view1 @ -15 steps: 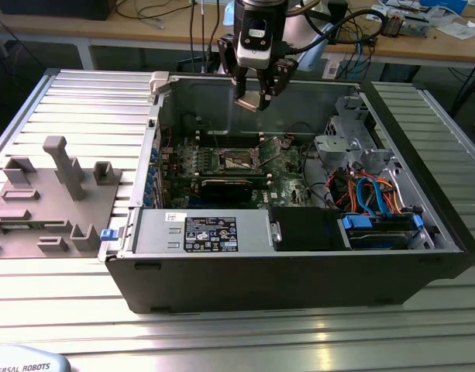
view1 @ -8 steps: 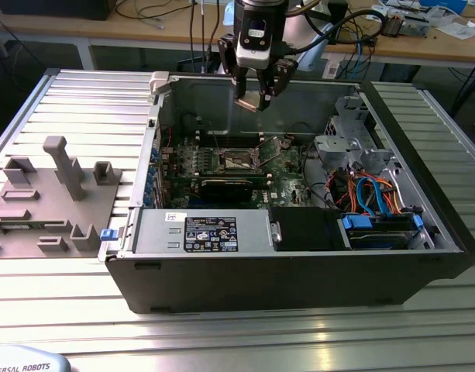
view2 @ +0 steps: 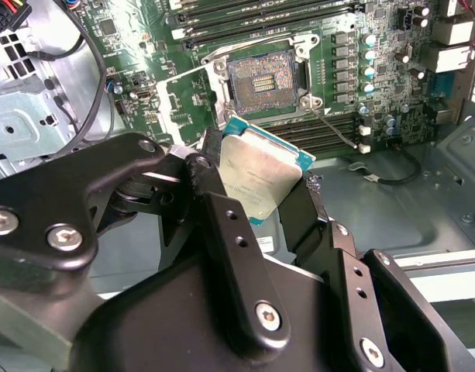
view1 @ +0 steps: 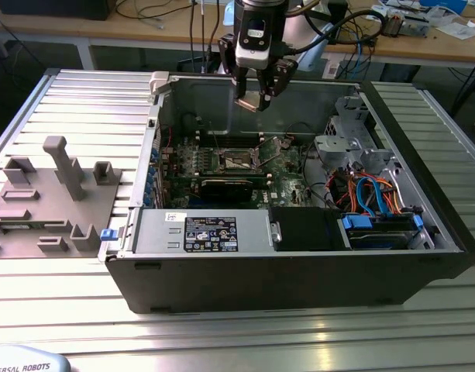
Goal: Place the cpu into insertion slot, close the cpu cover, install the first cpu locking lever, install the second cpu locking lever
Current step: 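Place the cpu into insertion slot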
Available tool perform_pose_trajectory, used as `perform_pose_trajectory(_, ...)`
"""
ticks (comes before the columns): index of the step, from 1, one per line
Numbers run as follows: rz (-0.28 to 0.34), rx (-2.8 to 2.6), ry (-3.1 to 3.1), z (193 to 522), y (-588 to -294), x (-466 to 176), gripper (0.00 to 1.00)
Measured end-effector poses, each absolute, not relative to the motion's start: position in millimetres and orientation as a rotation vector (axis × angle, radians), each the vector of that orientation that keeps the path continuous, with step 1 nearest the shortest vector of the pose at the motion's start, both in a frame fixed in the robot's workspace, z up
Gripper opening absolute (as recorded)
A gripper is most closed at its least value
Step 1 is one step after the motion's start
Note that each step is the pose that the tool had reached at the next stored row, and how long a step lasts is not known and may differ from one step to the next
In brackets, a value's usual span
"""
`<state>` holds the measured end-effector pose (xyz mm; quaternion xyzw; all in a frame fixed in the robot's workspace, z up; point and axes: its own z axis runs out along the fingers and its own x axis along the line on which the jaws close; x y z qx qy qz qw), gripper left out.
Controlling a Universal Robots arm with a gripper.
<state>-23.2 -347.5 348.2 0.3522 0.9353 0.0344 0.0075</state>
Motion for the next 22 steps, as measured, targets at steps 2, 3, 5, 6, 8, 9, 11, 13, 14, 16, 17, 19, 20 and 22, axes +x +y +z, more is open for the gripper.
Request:
perform_pose_trajectory(2,0.108,1.105,2.923,348.1,-347.5,-23.2,0.54)
perform_pose_trajectory(3,0.108,1.108,2.922,348.1,-347.5,-23.2,0.54)
perform_pose_trajectory(5,0.107,1.113,2.92,348.0,-347.5,-23.2,0.54)
perform_pose_trajectory(6,0.108,1.114,2.919,348.0,-347.5,-23.2,0.54)
perform_pose_trajectory(8,0.107,1.118,2.917,348.0,-347.5,-23.2,0.54)
perform_pose_trajectory(9,0.107,1.12,2.917,347.9,-347.5,-23.2,0.54)
perform_pose_trajectory(11,0.107,1.124,2.915,347.9,-347.5,-23.2,0.54)
perform_pose_trajectory(13,0.107,1.128,2.913,347.8,-347.5,-23.2,0.54)
perform_pose_trajectory(14,0.107,1.13,2.912,347.8,-347.5,-23.2,0.54)
perform_pose_trajectory(16,0.107,1.135,2.911,347.8,-347.5,-23.2,0.54)
perform_pose_trajectory(17,0.107,1.137,2.909,347.7,-347.5,-23.2,0.54)
perform_pose_trajectory(19,0.107,1.158,2.901,347.5,-347.5,-23.2,0.54)
perform_pose_trajectory(20,0.107,1.167,2.897,347.4,-347.5,-23.2,0.54)
perform_pose_trajectory(22,0.107,1.172,2.895,347.3,-347.5,-23.2,0.54)
